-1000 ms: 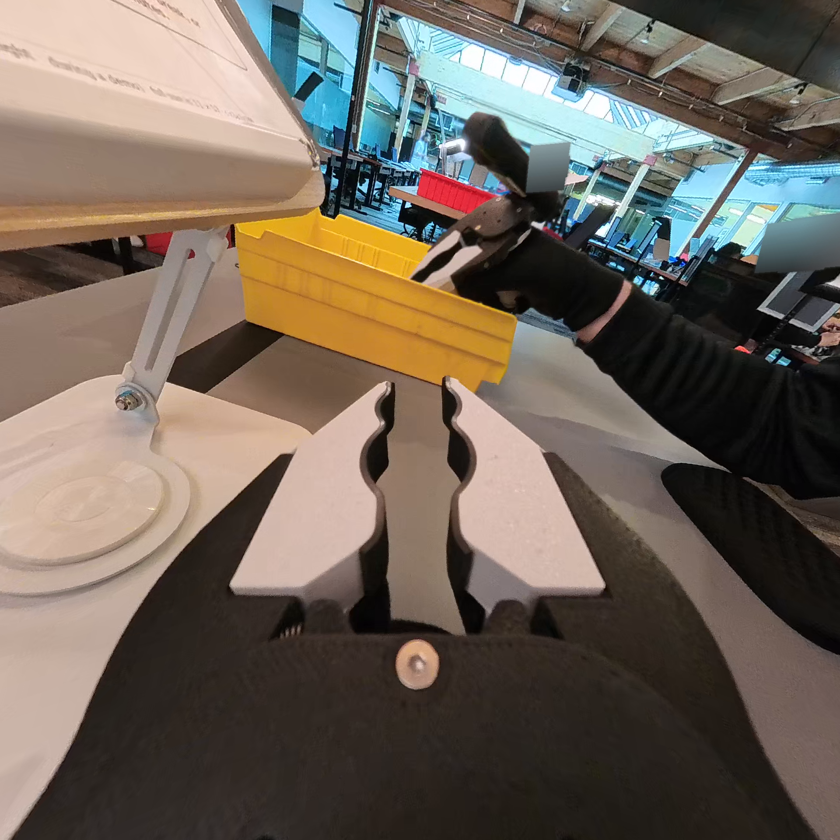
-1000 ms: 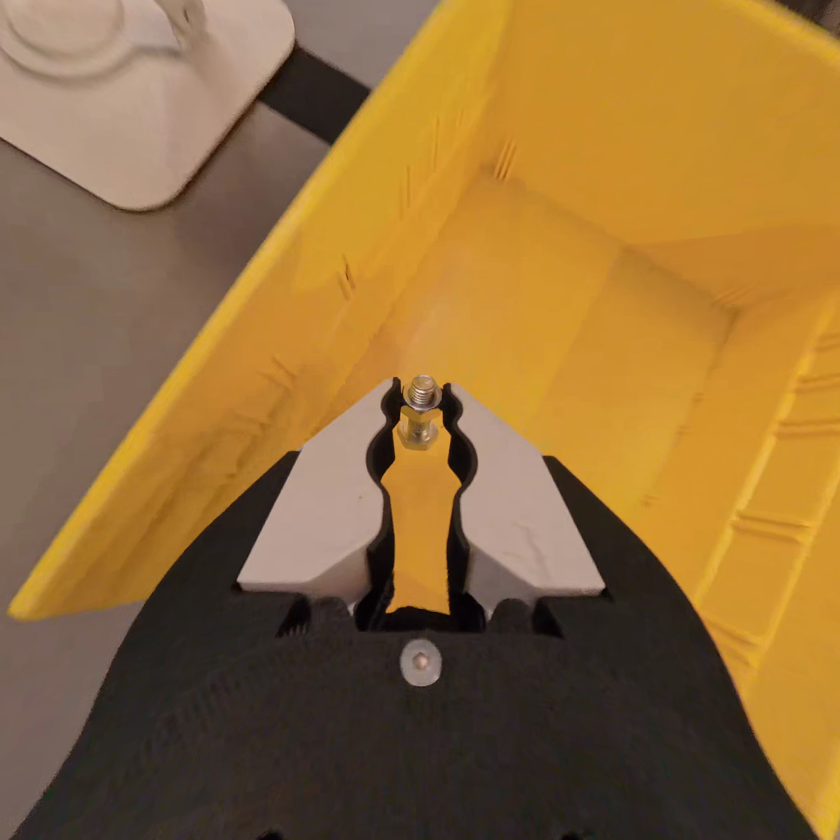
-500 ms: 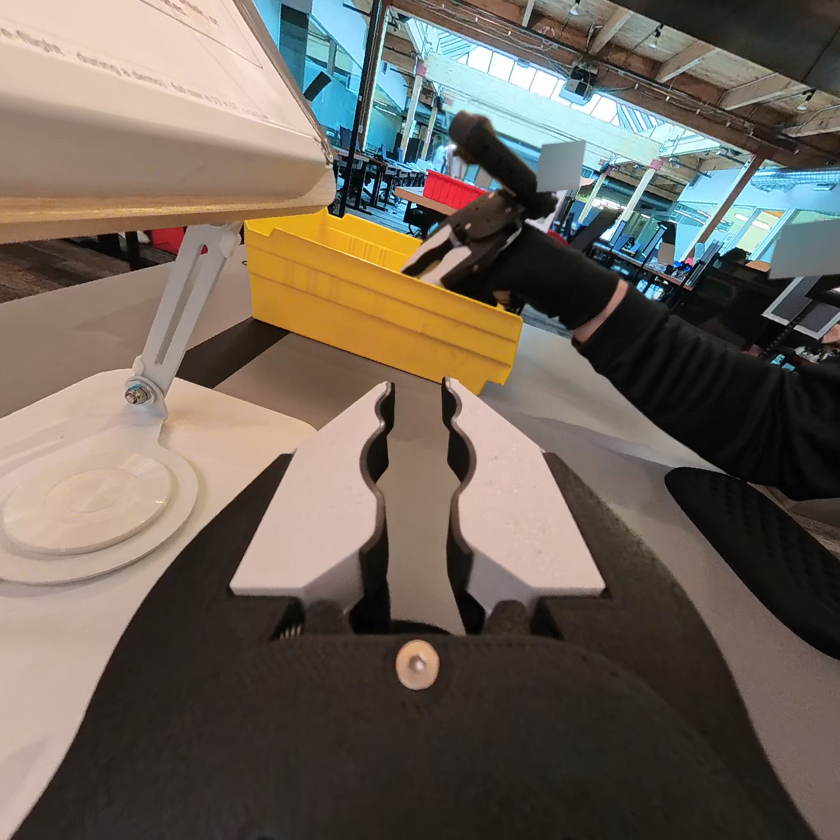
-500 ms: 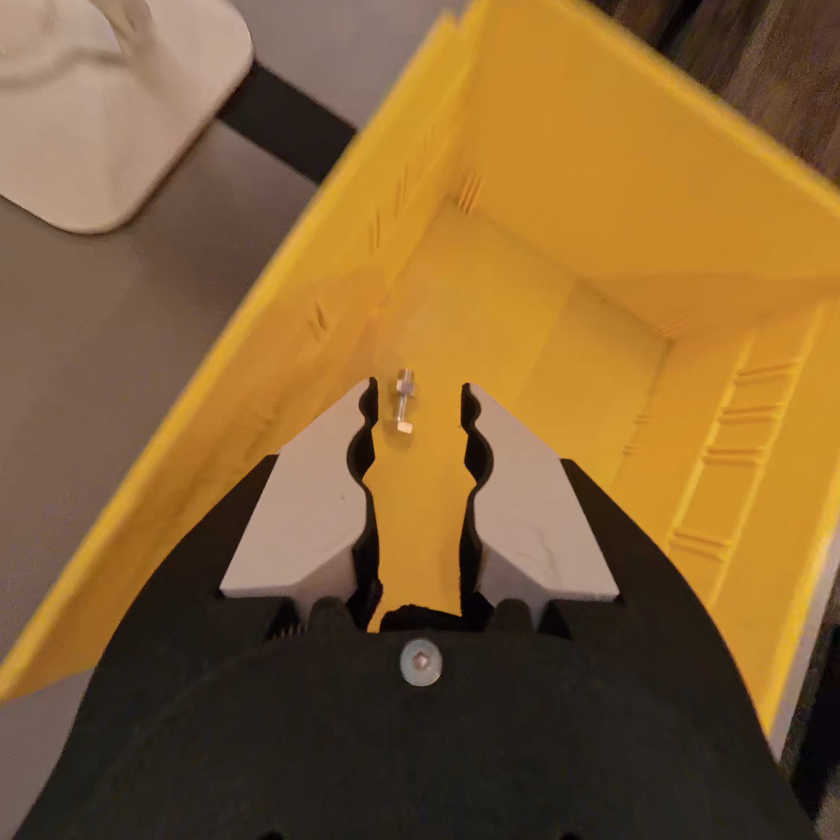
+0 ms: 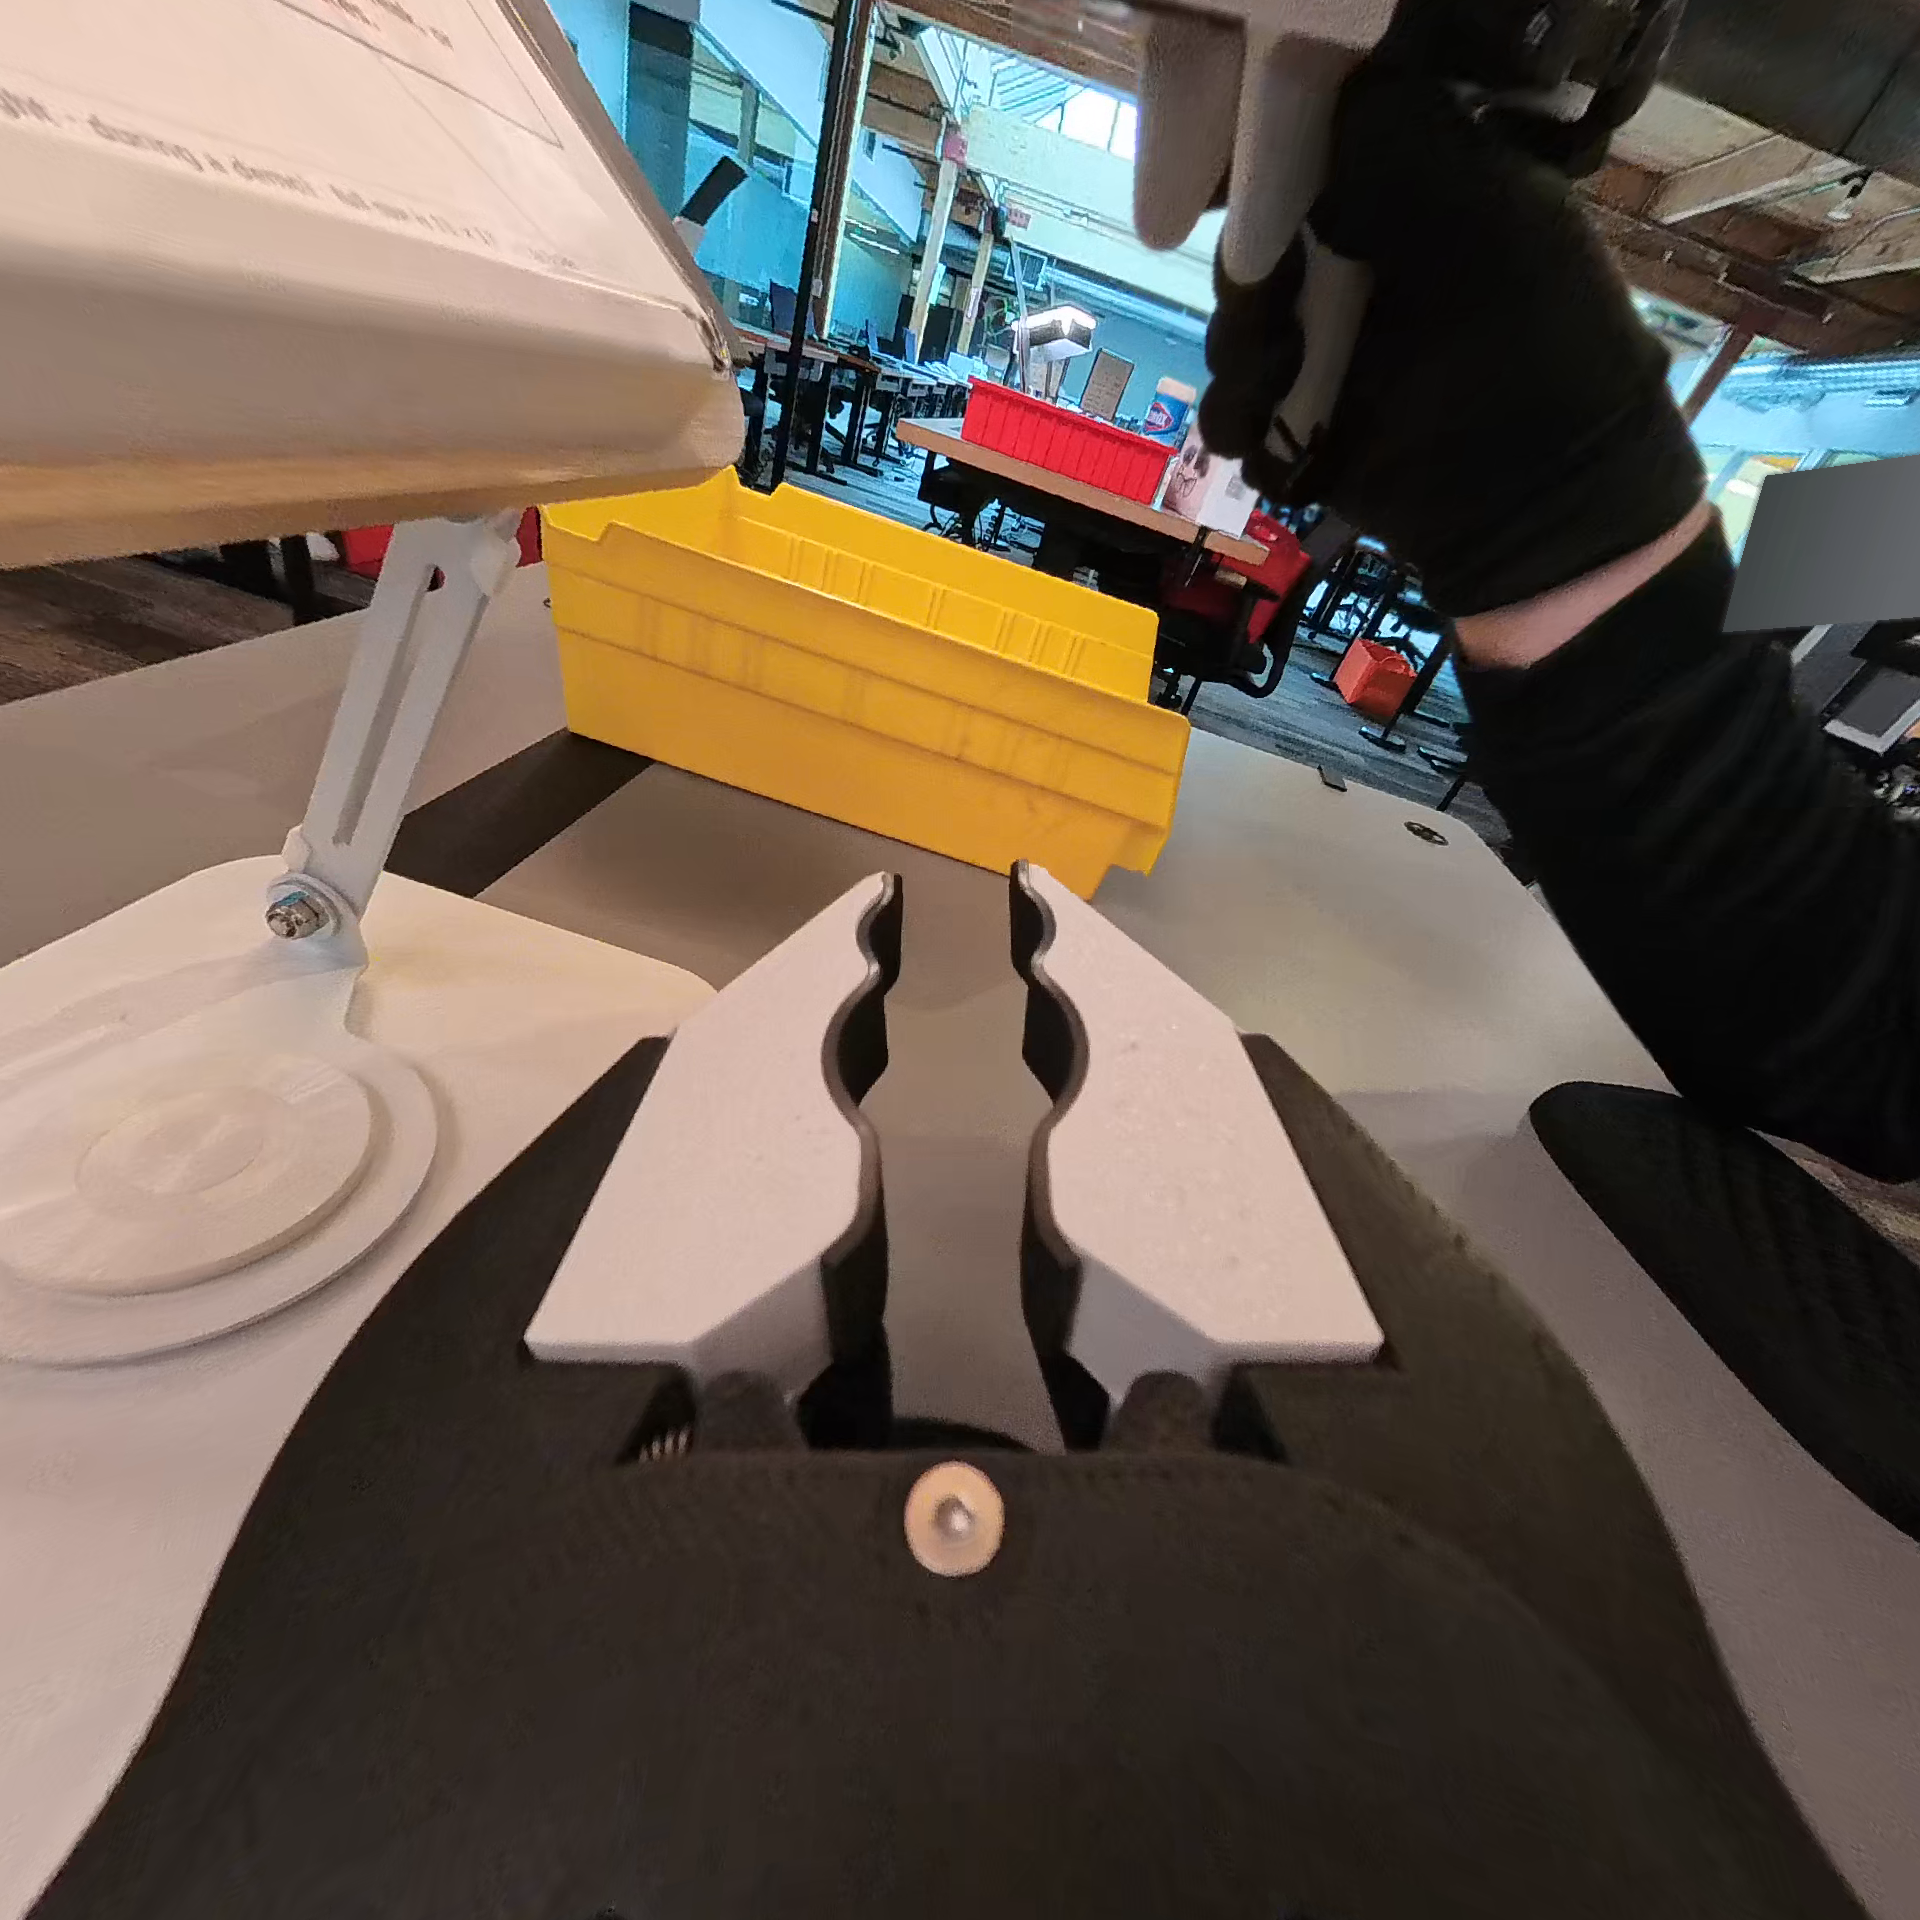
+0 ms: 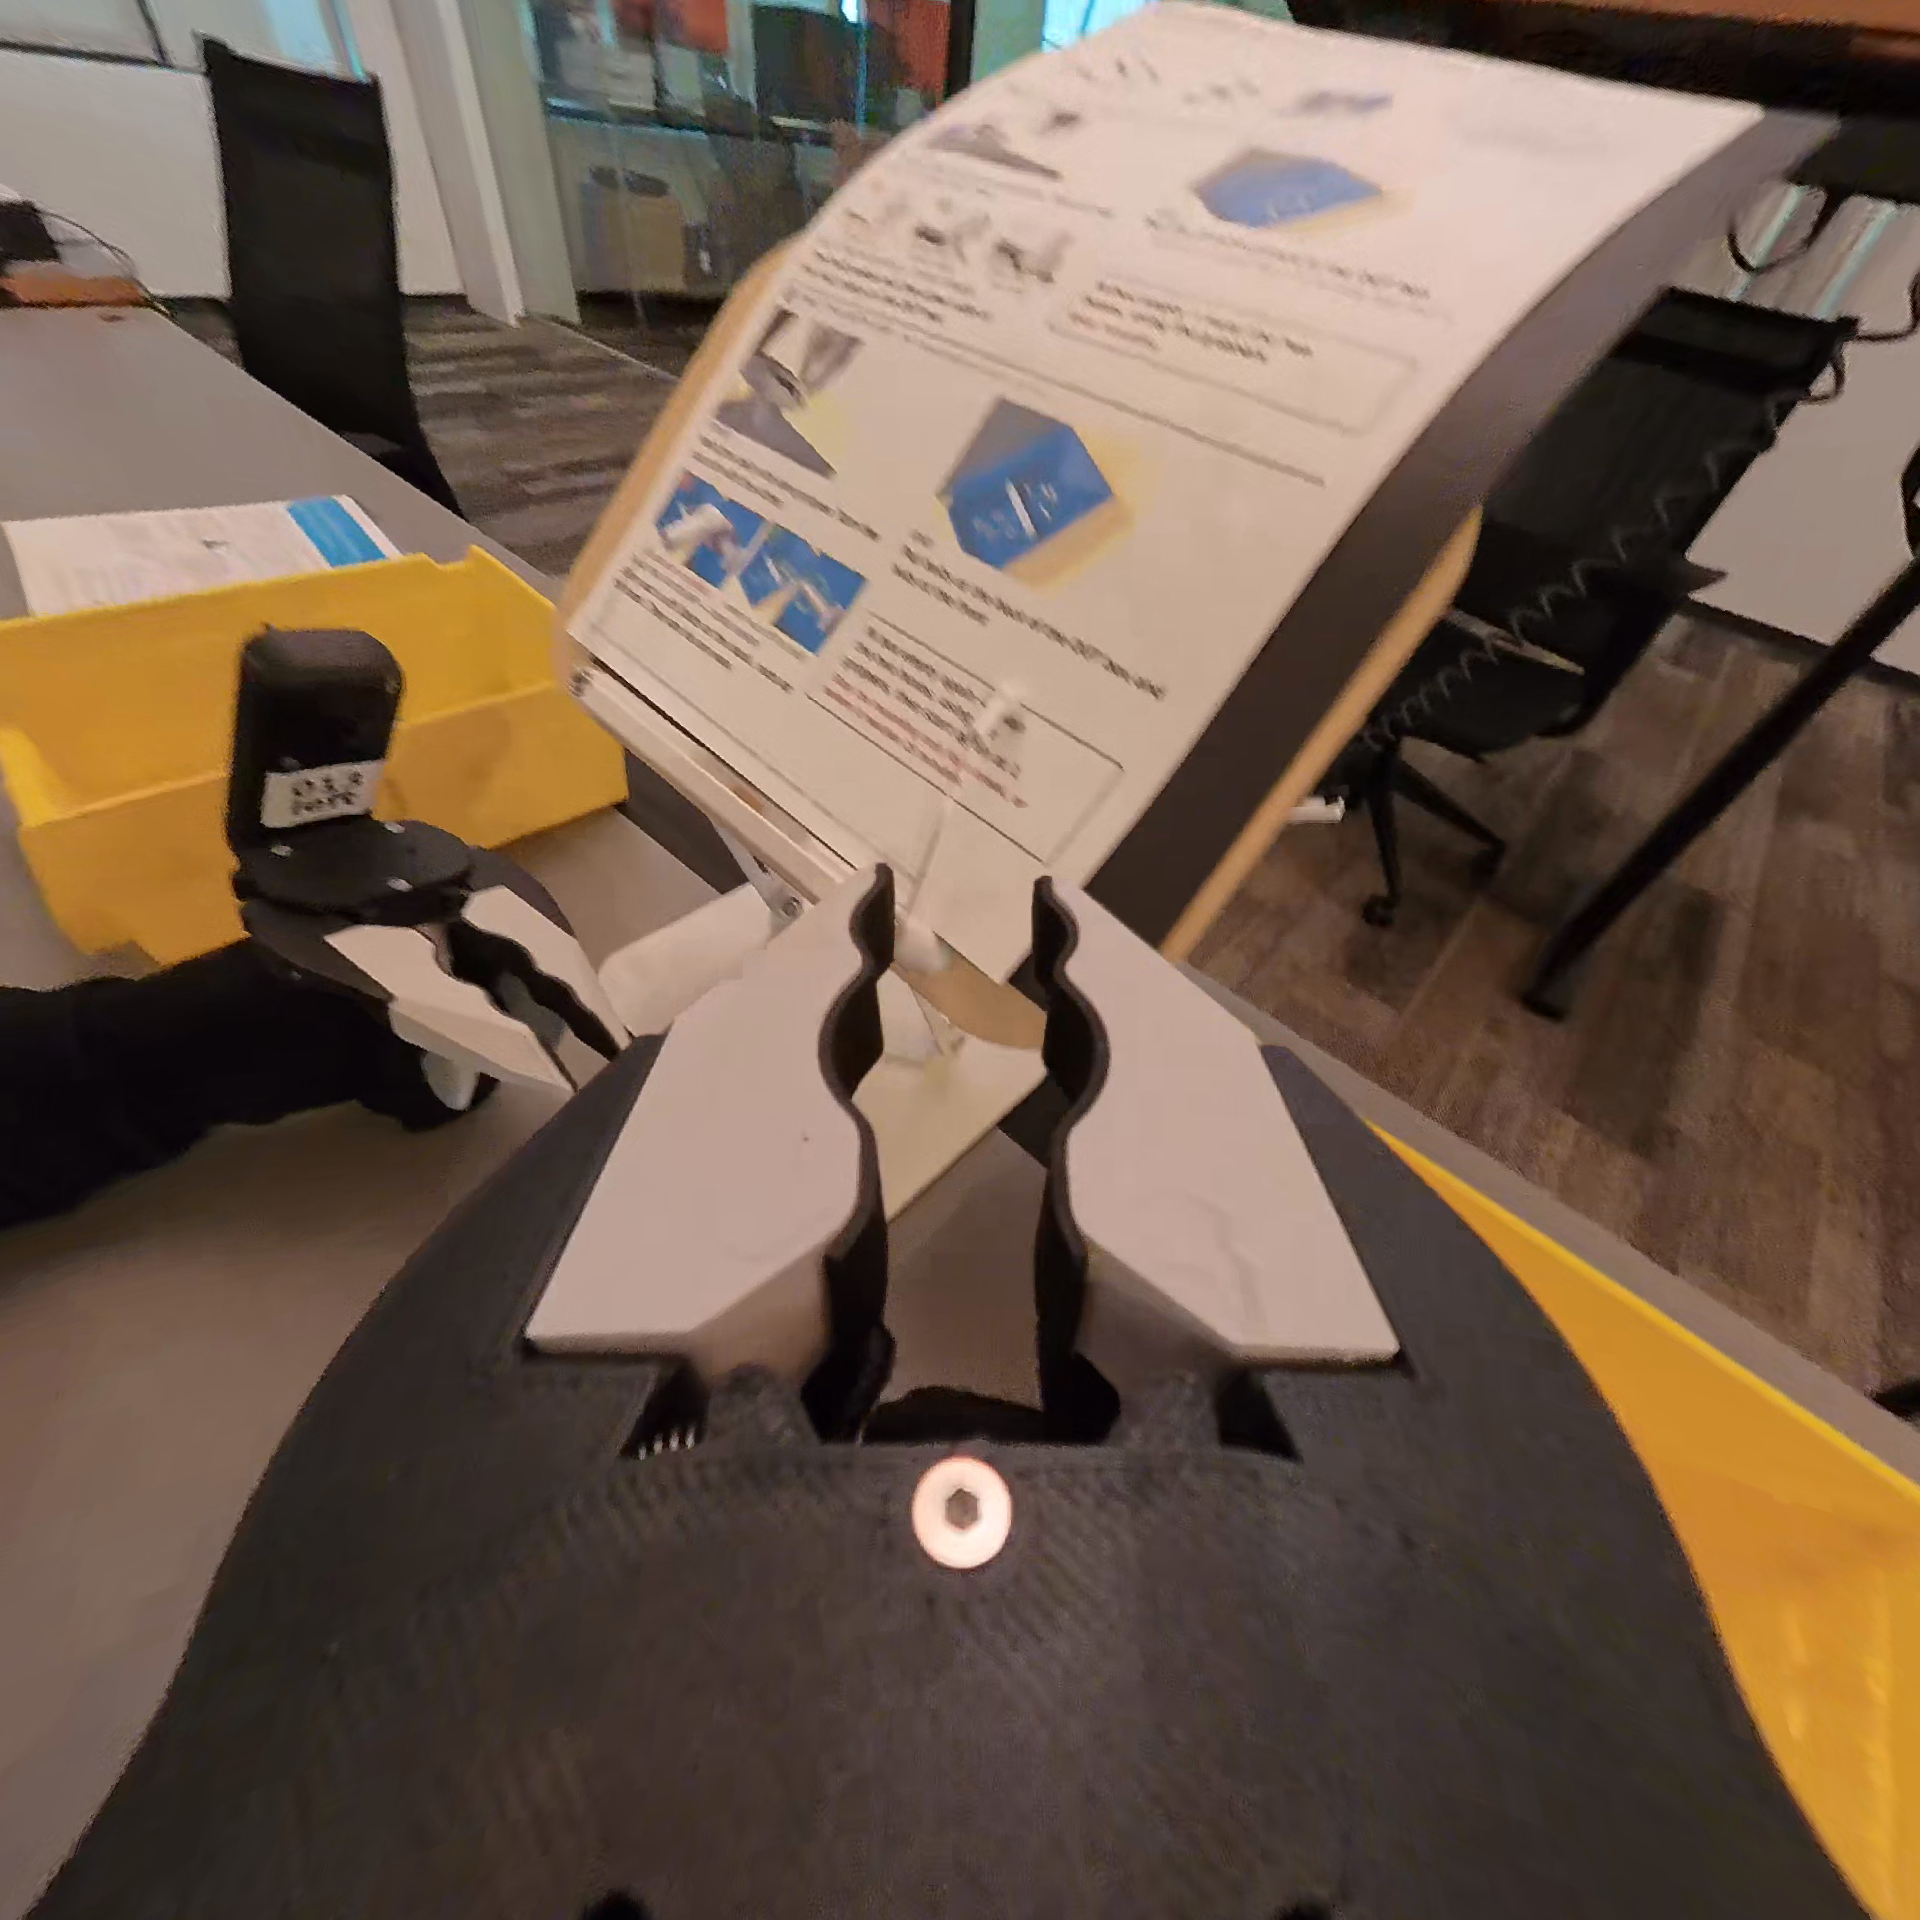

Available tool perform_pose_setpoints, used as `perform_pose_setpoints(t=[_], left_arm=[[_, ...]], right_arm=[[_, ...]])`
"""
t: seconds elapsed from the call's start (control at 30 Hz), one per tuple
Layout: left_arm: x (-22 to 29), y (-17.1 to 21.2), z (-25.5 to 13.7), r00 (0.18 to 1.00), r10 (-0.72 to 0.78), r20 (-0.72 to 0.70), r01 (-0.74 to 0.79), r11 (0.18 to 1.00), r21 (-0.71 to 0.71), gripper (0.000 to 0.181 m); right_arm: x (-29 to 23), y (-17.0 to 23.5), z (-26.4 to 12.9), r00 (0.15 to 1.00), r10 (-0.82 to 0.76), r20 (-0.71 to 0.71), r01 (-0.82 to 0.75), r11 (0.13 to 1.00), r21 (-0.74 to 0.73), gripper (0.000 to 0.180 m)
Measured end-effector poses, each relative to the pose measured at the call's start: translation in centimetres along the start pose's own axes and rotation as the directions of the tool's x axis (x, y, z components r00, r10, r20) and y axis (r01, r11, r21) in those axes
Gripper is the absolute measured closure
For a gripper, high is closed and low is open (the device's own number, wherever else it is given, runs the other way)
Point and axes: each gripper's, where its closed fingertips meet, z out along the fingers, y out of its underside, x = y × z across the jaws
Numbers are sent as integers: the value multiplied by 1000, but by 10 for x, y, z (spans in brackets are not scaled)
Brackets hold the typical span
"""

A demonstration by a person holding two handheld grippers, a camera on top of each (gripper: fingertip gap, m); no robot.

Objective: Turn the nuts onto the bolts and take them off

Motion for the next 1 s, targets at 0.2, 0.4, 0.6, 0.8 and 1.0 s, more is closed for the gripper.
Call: perform_pose_setpoints(t=[0.2,0.4,0.6,0.8,1.0], left_arm=[[1,0,1,1000,1,-2,-1,1000,-1,162],[0,-4,-2,1000,9,6,-9,1000,10,162],[-5,-33,-11,990,69,122,-75,996,46,160],[-8,-89,-52,887,281,367,-266,960,-91,153],[-40,-119,-163,646,440,624,-159,877,-453,148]], right_arm=[[-25,-49,12,998,-24,64,17,993,120,155],[-40,-59,15,993,-23,116,-1,979,205,154],[-40,-37,32,993,-80,86,69,990,126,154],[-39,-32,35,991,-111,72,104,990,95,154],[-39,-32,30,990,-113,82,105,990,94,154]])
